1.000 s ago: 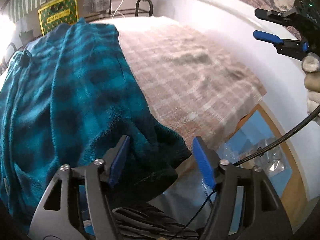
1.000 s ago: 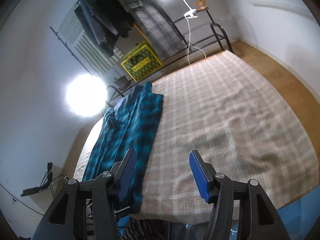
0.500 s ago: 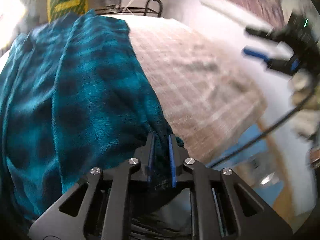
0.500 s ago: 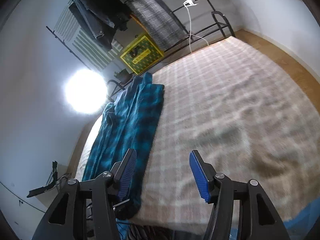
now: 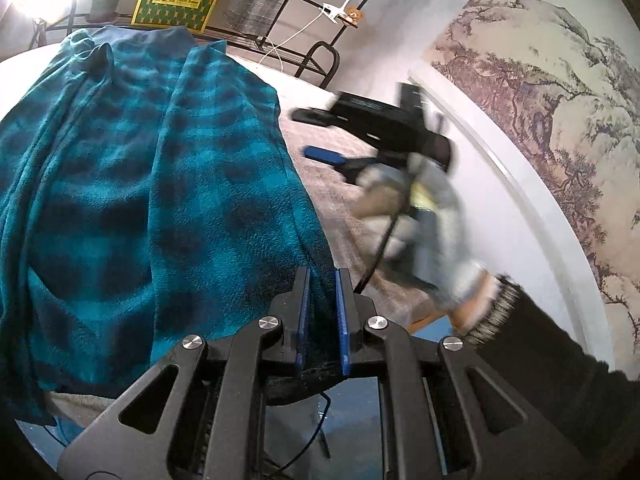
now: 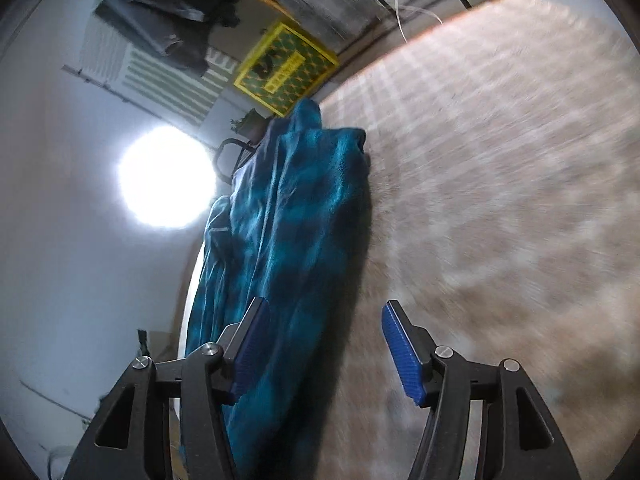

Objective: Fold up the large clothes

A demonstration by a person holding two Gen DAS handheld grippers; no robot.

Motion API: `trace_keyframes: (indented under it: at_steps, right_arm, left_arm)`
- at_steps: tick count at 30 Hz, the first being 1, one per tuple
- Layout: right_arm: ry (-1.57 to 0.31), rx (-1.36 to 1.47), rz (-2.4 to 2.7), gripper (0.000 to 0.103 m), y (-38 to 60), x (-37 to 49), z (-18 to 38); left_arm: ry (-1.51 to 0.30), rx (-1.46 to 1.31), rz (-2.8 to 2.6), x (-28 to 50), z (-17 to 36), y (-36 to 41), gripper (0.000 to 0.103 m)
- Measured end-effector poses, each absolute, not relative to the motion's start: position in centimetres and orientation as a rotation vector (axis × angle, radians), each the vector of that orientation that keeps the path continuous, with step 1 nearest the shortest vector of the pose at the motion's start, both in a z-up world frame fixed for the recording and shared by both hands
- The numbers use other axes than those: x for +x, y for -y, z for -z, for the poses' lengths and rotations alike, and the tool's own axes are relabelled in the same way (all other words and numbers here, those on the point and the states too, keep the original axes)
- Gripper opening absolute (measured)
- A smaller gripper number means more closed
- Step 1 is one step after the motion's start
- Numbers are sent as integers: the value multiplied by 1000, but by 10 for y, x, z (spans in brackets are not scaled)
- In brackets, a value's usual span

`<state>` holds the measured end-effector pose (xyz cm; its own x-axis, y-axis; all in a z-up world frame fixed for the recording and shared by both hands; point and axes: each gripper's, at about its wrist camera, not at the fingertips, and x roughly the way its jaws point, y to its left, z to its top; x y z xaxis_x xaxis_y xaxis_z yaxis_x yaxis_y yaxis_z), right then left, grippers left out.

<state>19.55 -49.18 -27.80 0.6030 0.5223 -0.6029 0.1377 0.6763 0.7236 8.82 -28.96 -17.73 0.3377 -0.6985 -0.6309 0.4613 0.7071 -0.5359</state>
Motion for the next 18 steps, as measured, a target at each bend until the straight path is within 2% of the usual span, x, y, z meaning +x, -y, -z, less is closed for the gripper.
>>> trace_keyframes:
  at_steps: [5,6,8,9,10,12,18]
  right_arm:
    - [-940,848,-248,61,467,237,301]
    - [-942,837,-249,58,460,244,304]
    - [-946,836,-253,47,453,251,308]
    - [-951,847,-254,32,450,255,311]
    - [-958,865,-268,22,447,259,313]
    - [-961,859,-281,9,441,262,311]
    - [-982,602,-167,6,426,264,258]
  left_arm:
    - [-953,-324,775,91,173,279,10]
    - [-952,-332,775,92,173,277,10]
    - [-949,-348,776,93,172,271,10]
    - [-947,-352,775,92,172,270,10]
    - [-947,-357,775,92,173,269,10]
    - [-954,-380,779,93,175,265,10]
    - [-949,-447,791,93,179,251,10]
